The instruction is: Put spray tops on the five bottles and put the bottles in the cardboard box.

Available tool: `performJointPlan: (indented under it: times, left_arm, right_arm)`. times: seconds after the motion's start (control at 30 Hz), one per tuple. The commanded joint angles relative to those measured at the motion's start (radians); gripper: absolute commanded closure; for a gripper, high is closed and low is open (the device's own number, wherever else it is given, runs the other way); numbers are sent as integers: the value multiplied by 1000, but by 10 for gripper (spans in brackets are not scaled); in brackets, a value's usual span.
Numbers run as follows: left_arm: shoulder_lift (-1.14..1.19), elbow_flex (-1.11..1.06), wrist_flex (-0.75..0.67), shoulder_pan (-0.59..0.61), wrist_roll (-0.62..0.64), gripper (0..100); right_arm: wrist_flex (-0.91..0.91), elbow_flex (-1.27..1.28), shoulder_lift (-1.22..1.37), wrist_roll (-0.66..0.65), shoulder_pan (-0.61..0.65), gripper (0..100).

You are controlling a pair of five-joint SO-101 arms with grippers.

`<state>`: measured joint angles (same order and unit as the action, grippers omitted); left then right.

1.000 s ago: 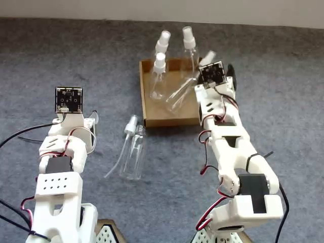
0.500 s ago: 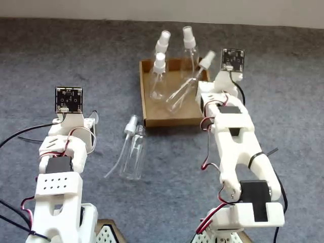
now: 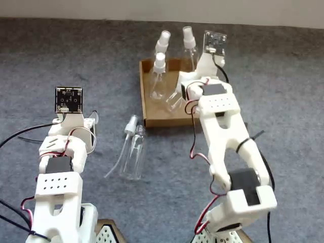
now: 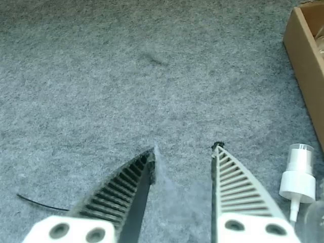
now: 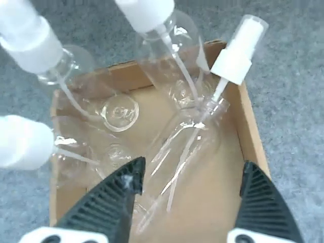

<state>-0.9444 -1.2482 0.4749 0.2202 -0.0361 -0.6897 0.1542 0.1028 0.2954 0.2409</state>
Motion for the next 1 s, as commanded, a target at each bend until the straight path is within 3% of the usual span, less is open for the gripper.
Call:
performJointPlan:
  times: [0.0,0.2,0.47,0.97]
  left_arm:
    - [-2,5,-18,-19,9,825]
    - [-2,5,-20,-19,9,825]
    - [-2,5,-20,-19,9,825]
    - [-2,5,-20,-19,11,825]
  right_arm:
    - [-36,-173,79,52,10,753]
    - [-42,-292,220,123,12,753]
    - [-39,-352,334,123,16,753]
    - [-41,-357,341,123,-90,757]
